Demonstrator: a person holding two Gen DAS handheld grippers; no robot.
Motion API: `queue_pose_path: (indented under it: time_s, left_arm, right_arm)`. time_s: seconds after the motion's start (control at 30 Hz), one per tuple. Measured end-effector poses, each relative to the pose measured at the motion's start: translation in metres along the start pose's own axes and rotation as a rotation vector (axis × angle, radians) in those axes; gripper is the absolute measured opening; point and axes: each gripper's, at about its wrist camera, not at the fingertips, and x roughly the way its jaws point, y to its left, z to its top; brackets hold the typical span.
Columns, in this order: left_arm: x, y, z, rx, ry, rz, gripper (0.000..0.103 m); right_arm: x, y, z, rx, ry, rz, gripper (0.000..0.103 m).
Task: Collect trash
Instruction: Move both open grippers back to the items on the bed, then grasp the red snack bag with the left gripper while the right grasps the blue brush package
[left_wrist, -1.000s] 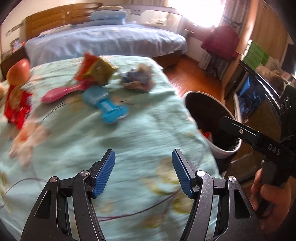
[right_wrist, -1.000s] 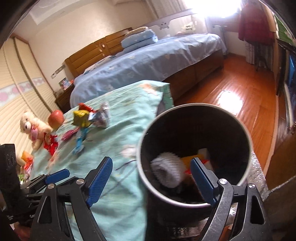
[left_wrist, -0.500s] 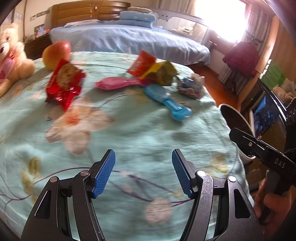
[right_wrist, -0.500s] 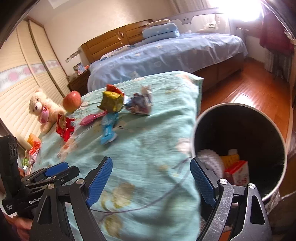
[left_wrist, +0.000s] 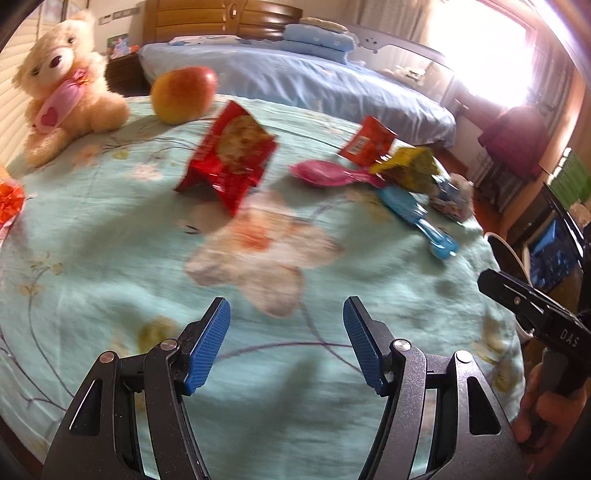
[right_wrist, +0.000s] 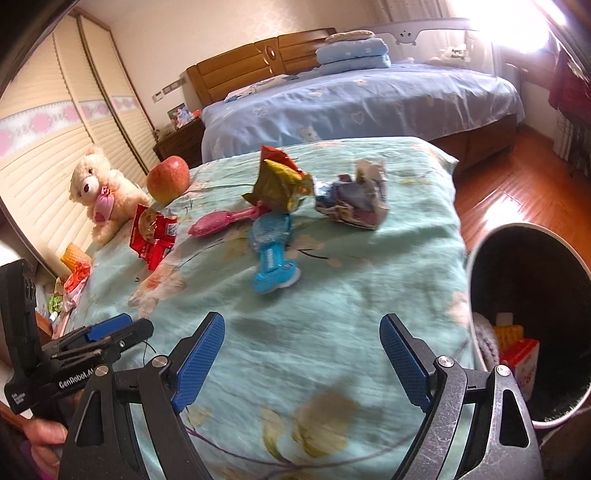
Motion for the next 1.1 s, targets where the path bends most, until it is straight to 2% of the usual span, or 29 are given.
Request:
queue_pose_path:
  time_s: [0.2,0.33,0.5,0.7,0.77,0.8,0.83,0.9,0.93,0.97,1.1]
  left_arm:
    - [0.001,0.026,0.017,-0.027,-0.018,0.042,0.065]
    - [0.003,0.041,0.032,-0.022,-0.038,0.070,0.070]
    - [0.011,0.049,0.053,-0.008,-0.057,0.078,0.072]
    - [0.028,0.054,0.075,-0.006,-0.064,0.069,0.073]
    - [0.036,0.052,0.078,0.002,-0.047,0.062,0.071]
    - [0.039,0.051,0.079,0.009,-0.040,0.061,0.059]
    - [0.042,0.049,0.079,0.017,-0.031,0.059,0.044]
    - [0.048,0.044,0.076,0.039,-0.009,0.057,0.033]
    - [0.047,0.042,0.074,0.049,-0.014,0.059,0.029]
    - [0.044,0.038,0.072,0.058,-0.018,0.055,0.027]
    - [0.037,0.031,0.062,0.078,-0.020,0.043,0.011]
  right_arm:
    - [0.012,0.013,0.007,-0.023,0.010,0.005,0.087]
    - [0.021,0.020,0.016,-0.038,0.010,-0.004,0.087]
    - [0.038,0.025,0.028,-0.061,0.028,-0.031,0.086]
    - [0.053,0.031,0.037,-0.092,0.047,-0.069,0.073]
    - [0.058,0.032,0.038,-0.100,0.059,-0.079,0.063]
    - [0.062,0.034,0.038,-0.107,0.067,-0.089,0.060]
    - [0.065,0.035,0.037,-0.113,0.076,-0.099,0.053]
    - [0.066,0.037,0.035,-0.131,0.075,-0.123,0.047]
    - [0.065,0.038,0.034,-0.137,0.073,-0.126,0.032]
    - [0.064,0.039,0.034,-0.142,0.073,-0.124,0.023]
    - [0.058,0.039,0.028,-0.136,0.067,-0.098,0.022]
